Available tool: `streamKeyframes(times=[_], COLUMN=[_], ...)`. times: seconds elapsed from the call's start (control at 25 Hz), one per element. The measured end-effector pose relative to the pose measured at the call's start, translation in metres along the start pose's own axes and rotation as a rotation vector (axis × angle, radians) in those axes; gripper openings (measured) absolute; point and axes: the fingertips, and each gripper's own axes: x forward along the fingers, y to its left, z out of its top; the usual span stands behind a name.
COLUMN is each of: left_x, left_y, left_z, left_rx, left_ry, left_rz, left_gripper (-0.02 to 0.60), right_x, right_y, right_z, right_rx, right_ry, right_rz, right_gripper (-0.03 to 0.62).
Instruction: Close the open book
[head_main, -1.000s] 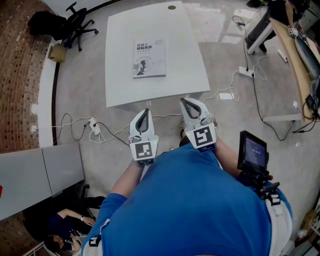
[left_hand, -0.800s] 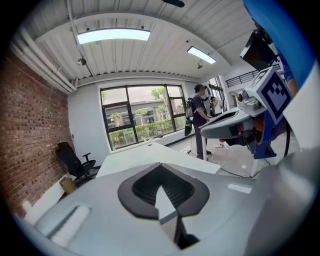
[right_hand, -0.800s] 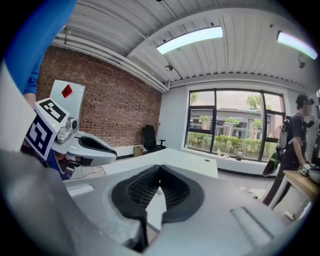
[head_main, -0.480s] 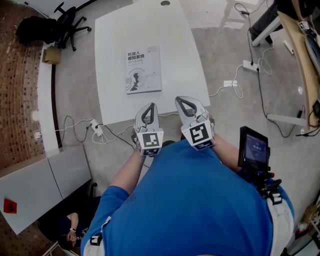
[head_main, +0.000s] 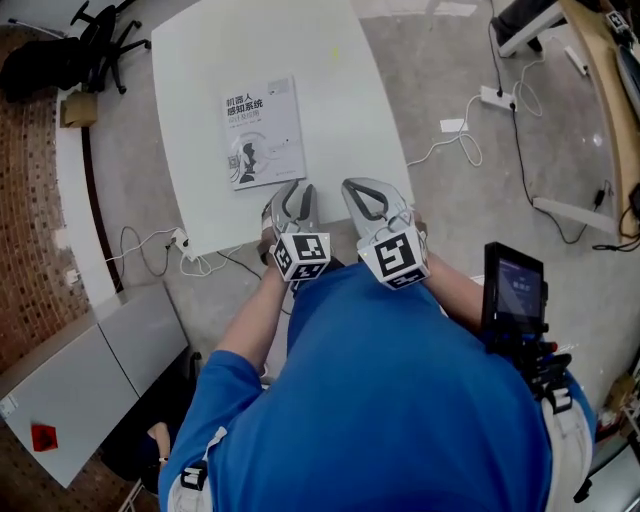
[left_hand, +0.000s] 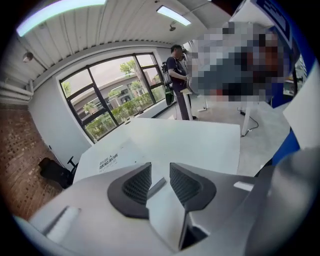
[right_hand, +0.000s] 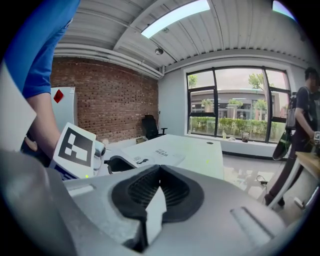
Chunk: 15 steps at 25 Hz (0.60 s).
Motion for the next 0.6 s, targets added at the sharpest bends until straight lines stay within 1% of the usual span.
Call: streamKeyframes(times=[0.16, 0.32, 0.6], left_x=[0.023, 0.038, 0.051], left_y=[0.004, 0.004, 0.007], left_z=[-0.008, -0.005, -0.012], left_rx=[0.041, 0.055, 0.06], left_ry=[0.035, 0.049, 0.078], left_rz=[-0.013, -0.028, -0.009], left_gripper=[0.13, 0.152, 0.152], right_x=[0.007, 0.011, 0.024], right_y=[-0.006, -0.011, -0.013], right_z=[-0.001, -0.004, -0.011], right_rx=[0.014, 0.036, 0.048], right_ry=[0.007, 0.028, 0.05], right_rz=[-0.018, -0.036, -0.029], right_gripper=[0.003, 0.003, 0.003])
